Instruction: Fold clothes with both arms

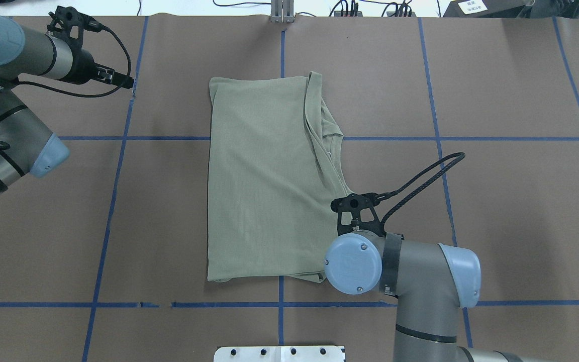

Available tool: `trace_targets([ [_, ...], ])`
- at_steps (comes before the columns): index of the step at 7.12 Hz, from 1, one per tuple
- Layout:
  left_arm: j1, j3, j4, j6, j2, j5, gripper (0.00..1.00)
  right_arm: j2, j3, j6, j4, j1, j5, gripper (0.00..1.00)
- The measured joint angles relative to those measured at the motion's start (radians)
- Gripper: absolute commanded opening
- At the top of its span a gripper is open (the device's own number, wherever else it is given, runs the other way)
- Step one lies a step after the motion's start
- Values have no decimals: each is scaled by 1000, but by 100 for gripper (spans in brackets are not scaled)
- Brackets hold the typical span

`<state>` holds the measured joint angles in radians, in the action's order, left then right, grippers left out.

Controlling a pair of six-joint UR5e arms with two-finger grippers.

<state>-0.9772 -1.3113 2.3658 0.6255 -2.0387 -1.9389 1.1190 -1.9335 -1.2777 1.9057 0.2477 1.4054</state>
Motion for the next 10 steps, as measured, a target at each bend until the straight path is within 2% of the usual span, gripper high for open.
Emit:
trace_targets([
  [2, 0, 0, 0, -1, 0, 0, 100, 9, -30, 13, -21, 12, 1, 56],
  [4, 1, -2, 1, 1, 0, 0, 100, -92, 40, 54, -122, 88, 11, 55],
  [7, 2, -1, 1, 2, 0, 0, 100, -262, 291, 156, -322, 237, 105, 54],
  [9, 2, 0, 1, 2, 0, 0, 100, -317, 474, 225, -494, 323, 201, 47],
  [10, 2, 0, 1, 2, 0, 0, 100, -324, 540, 242, -572, 344, 237, 47],
])
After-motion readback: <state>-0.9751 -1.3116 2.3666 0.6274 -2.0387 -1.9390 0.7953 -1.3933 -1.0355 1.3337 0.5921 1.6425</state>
